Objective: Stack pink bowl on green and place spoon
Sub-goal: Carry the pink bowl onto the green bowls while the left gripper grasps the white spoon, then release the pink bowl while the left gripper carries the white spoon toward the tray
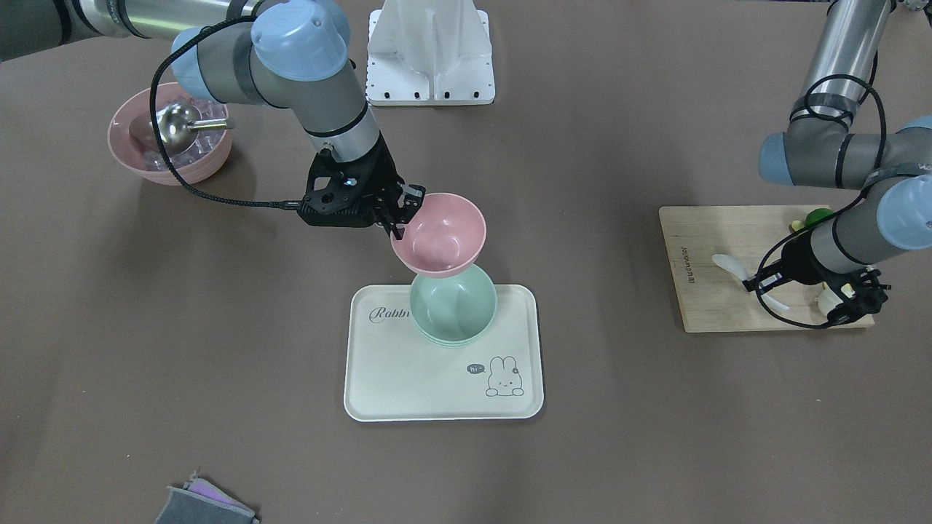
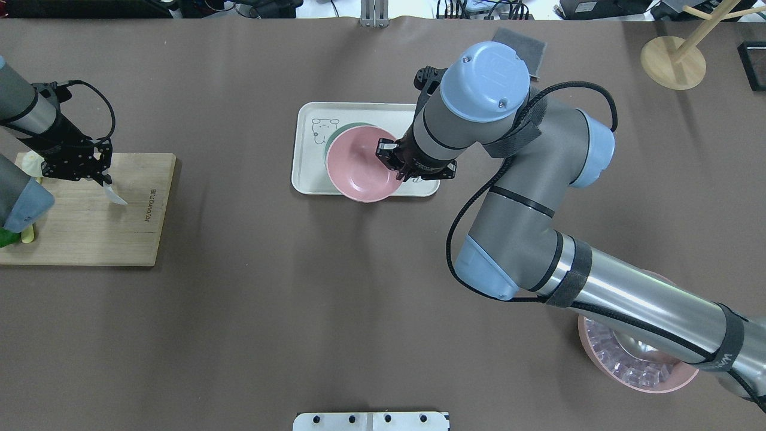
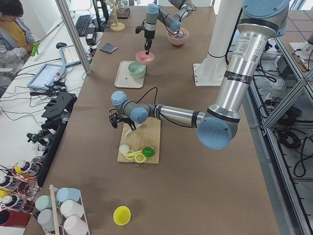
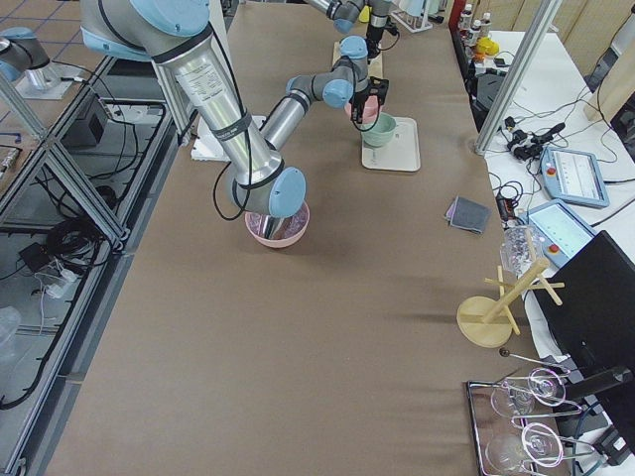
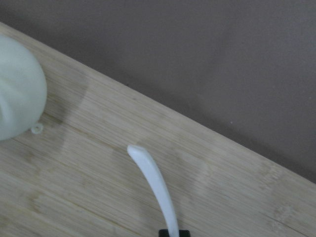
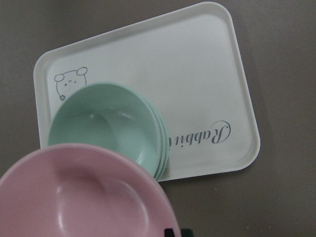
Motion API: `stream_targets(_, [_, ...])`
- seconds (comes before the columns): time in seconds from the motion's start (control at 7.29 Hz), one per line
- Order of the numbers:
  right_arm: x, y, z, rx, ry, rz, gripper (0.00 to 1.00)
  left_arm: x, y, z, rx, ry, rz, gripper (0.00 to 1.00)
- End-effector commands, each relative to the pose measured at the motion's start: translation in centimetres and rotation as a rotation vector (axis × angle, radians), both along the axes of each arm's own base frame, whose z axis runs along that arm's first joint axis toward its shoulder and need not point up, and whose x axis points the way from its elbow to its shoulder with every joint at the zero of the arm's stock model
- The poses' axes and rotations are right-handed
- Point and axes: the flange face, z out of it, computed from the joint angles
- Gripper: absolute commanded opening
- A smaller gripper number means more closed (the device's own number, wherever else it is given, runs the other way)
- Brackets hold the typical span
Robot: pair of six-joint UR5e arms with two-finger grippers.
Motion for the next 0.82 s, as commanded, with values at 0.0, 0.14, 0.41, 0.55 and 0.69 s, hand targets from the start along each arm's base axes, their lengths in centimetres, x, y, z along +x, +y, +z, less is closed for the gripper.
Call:
stream_targets(0.0, [-0.5,-0.6,0.2,0.02,-0.004,0.021,0.0,0.6,-1.1,-2.6,-0.014,0.016,-0.035,0.0])
stream_targets(0.14, [-2.1,-2.1,-0.2,0.035,-0.005,0.042,0.0,0.7,-1.1,-2.8,-0.012,0.019,-0.034,0.0])
stream_targets(0.41, [-3.8,-3.9,0.1,0.028,-0.007,0.056,0.0,0.5,-1.0,-3.4,-0.001,0.026,-0.036,0.0])
stream_targets(0.55, [-4.4,-4.4,1.1,0.021,0.005,0.055,0.0,0.3,-0.7,-3.0,-0.006,0.023,-0.039,0.0])
stream_targets(0.69, [-4.3,-4.7,1.1,0.026,-0.006,0.06,0.0,0.3,-0.6,-3.3,-0.001,0.027,-0.038,0.0])
